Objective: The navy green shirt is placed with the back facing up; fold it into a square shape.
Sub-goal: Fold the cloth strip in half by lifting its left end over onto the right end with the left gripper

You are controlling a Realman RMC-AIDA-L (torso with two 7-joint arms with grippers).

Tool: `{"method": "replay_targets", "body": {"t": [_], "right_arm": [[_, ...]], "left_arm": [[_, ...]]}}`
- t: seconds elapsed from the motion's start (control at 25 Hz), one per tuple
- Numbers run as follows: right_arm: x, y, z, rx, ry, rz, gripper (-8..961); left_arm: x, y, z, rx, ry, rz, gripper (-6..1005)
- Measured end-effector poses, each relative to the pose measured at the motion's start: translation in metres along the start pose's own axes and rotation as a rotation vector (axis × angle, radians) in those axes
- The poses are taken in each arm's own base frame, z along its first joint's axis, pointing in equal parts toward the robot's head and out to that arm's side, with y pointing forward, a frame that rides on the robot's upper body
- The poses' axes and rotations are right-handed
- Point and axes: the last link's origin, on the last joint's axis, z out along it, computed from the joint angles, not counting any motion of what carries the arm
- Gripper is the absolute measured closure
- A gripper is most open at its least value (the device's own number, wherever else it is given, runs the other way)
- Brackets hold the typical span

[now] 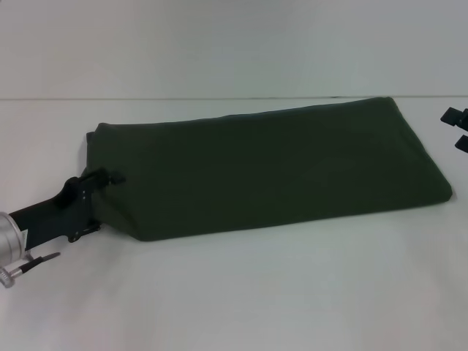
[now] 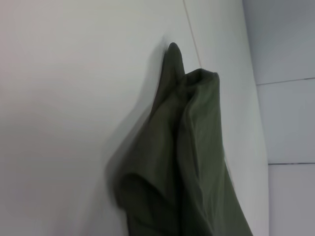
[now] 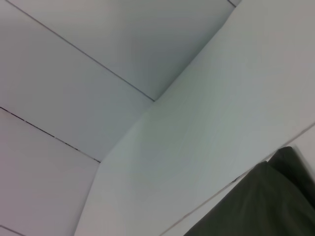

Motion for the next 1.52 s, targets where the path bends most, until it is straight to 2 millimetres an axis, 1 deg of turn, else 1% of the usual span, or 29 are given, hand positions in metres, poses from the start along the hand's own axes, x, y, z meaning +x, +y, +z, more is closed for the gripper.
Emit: {"method": "replay_targets", "body": {"t": [0.12, 0.36, 0.8, 1.0, 1.24, 1.36, 1.52], "right_arm": [[-0.0002, 0.0000, 0.0000, 0.000, 0.000, 0.000, 35], [0.0004, -0.0017, -0.0018, 0.005, -0.002, 0.003, 36], [0.0005, -0.0027, -0.0041, 0.002, -0.008, 0.011, 37], [0.0003, -0.0028, -0.0049, 0.000, -0.007, 0.011, 37], [0.0001, -0.0031, -0.0053, 0.001, -0.009, 0.011, 38], [0.0000, -0.0031, -0.0053, 0.001, -0.010, 0.012, 38], [-0.0004, -0.0049, -0.0062, 0.006, -0.019, 0.021, 40]], "left_arm": [[-0.0008, 0.0014, -0.0008, -0.012, -0.007, 0.010, 190], [-0.0020, -0.0059, -0.0008, 0.024, -0.004, -0.008, 218], [-0.0024, -0.0052, -0.0006, 0.026, -0.008, -0.003, 279], [-0.0018, -0.0059, -0.0007, 0.031, -0.005, -0.003, 542], [-0.0010, -0.0053, -0.0007, 0.031, -0.005, 0.003, 796], [0.0001, -0.0035, -0.0014, 0.022, -0.004, 0.021, 996], [0.0019, -0.0039, -0.0049, 0.017, 0.005, 0.067, 993]]}}
